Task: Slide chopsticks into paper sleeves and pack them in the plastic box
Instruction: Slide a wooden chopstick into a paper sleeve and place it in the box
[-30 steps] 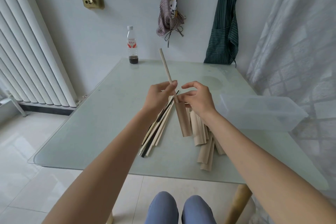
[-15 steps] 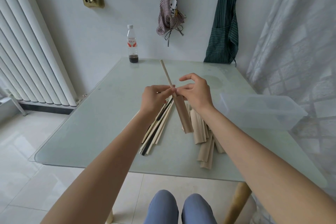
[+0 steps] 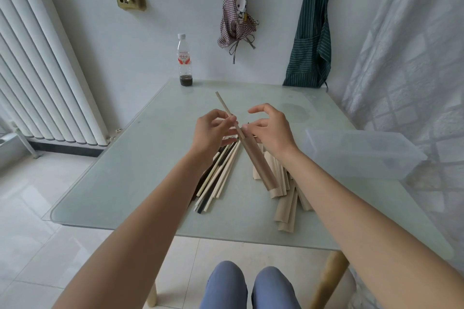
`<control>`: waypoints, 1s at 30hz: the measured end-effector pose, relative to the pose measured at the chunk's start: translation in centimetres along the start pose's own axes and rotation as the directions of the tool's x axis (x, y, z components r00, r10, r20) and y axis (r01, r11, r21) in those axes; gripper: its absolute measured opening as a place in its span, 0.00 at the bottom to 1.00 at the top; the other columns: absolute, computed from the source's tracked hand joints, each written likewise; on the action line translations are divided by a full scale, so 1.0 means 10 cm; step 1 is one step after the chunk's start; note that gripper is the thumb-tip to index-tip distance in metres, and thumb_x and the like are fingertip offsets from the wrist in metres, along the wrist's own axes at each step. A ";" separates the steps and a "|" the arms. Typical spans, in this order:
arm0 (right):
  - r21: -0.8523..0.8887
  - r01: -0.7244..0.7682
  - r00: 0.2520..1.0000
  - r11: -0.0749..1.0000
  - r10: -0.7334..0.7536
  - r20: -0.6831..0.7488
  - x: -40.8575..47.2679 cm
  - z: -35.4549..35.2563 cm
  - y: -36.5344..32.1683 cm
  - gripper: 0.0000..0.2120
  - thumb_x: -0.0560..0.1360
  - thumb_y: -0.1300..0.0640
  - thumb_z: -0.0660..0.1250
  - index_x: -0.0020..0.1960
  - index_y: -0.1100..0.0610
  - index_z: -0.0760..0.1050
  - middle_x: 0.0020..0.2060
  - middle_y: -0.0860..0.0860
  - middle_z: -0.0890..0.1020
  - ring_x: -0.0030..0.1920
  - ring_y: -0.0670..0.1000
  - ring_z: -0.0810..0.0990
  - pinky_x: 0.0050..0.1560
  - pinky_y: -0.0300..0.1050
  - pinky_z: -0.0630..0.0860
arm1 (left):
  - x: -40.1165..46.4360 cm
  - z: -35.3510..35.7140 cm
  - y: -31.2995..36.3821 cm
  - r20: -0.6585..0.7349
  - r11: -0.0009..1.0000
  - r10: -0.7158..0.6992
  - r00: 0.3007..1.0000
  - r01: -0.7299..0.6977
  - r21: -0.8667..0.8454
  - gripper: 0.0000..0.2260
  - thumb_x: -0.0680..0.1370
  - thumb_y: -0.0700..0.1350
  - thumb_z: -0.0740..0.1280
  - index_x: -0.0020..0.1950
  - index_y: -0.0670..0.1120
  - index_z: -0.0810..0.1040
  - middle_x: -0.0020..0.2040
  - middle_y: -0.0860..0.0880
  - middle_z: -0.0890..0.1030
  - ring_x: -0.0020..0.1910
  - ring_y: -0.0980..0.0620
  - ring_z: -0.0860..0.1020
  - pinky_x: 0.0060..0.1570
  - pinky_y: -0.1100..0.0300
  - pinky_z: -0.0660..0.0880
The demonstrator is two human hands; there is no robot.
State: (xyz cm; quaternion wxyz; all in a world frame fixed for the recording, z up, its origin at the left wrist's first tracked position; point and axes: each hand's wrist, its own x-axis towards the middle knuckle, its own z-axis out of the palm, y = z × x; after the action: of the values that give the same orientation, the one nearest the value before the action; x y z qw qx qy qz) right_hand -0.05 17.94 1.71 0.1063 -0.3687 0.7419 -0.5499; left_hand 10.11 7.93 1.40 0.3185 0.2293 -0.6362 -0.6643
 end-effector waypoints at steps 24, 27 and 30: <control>0.243 -0.314 0.941 0.918 0.268 0.204 -0.10 0.11 0.33 0.05 0.80 0.59 0.59 0.49 0.56 0.74 0.32 0.53 0.81 0.26 0.49 0.76 0.31 0.41 0.75 | 0.01 0.04 -0.69 -0.070 0.211 -0.140 0.988 0.099 0.973 0.09 0.76 0.35 0.65 0.39 0.43 0.67 0.46 0.44 0.76 0.49 0.42 0.77 0.45 0.54 0.66; 0.256 -0.327 0.937 0.910 0.278 0.209 -0.10 0.09 0.36 0.06 0.80 0.59 0.59 0.47 0.55 0.74 0.32 0.53 0.81 0.26 0.48 0.76 0.31 0.42 0.75 | 0.03 0.08 -0.66 -0.090 0.193 -0.156 0.984 0.119 0.974 0.08 0.75 0.34 0.64 0.43 0.45 0.68 0.47 0.45 0.76 0.52 0.43 0.77 0.48 0.55 0.65; 0.258 -0.336 0.936 0.906 0.289 0.201 -0.09 0.06 0.39 0.06 0.80 0.59 0.59 0.48 0.56 0.74 0.33 0.54 0.81 0.26 0.48 0.76 0.32 0.42 0.75 | 0.05 0.07 -0.64 -0.098 0.228 -0.220 0.971 0.149 0.962 0.08 0.75 0.33 0.59 0.41 0.44 0.66 0.46 0.46 0.74 0.51 0.43 0.76 0.53 0.52 0.68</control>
State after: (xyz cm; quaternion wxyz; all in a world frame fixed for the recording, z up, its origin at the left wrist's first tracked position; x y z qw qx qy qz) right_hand -0.81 18.57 -2.21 0.3042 -0.2678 0.6926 -0.5967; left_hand 8.43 7.99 -4.81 0.0130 0.4295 -0.8856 -0.1761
